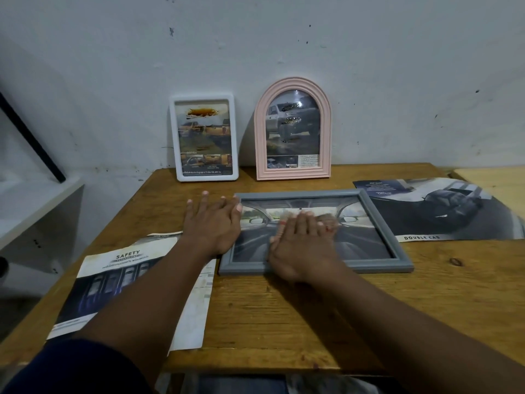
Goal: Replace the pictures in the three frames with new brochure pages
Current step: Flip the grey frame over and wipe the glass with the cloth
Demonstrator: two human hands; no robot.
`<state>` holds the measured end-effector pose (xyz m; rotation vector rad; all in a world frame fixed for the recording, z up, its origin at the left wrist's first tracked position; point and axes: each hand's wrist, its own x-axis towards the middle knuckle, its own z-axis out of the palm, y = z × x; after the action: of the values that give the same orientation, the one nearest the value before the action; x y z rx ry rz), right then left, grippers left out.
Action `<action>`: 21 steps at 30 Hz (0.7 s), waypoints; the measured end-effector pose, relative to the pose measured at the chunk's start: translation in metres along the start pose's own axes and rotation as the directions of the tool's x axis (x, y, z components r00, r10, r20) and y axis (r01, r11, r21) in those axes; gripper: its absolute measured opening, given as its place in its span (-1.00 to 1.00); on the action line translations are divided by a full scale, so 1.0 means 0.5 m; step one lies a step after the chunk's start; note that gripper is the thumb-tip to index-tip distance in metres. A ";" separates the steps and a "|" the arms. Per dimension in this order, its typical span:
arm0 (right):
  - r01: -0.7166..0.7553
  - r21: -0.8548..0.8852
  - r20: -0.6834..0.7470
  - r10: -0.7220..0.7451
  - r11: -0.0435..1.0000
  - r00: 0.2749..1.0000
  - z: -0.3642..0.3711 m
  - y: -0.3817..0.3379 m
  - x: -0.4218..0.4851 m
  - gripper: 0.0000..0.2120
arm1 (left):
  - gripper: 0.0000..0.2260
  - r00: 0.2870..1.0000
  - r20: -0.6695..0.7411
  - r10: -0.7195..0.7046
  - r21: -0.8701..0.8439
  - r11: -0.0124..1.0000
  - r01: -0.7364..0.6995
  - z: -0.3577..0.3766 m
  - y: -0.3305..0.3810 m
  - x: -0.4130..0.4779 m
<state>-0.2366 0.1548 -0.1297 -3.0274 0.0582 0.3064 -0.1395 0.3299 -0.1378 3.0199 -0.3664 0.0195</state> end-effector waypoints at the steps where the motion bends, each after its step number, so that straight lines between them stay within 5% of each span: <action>1: 0.084 0.002 0.007 -0.084 0.996 0.996 0.002 -0.019 0.008 -0.28 | -0.46 1.000 0.002 -0.006 -0.011 1.000 0.006 0.000 0.000 0.000; 6: 0.466 0.149 0.007 -0.472 0.872 0.882 -0.015 -0.016 0.005 -0.47 | -0.47 1.000 -0.005 -0.011 -0.022 1.000 0.011 0.000 -0.003 0.002; 9: 0.545 0.262 0.005 -0.566 0.797 0.825 -0.030 0.028 -0.029 -0.54 | -0.46 1.000 -0.013 -0.010 -0.030 0.999 0.010 0.002 -0.004 0.002; 14: 0.520 0.222 -0.004 -0.532 0.825 0.847 -0.044 0.129 -0.070 -0.58 | -0.46 1.000 -0.001 -0.026 -0.008 1.000 0.026 -0.001 -0.002 0.000; 21: 0.412 0.027 -0.207 -0.398 0.911 0.894 -0.012 0.296 -0.129 -0.53 | -0.46 1.000 0.014 -0.010 0.062 0.998 0.010 -0.004 -0.003 -0.002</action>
<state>-0.3056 0.0085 -0.1246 -2.8889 -0.5316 -0.0338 -0.1399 0.3316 -0.1358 3.0846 -0.3585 0.0079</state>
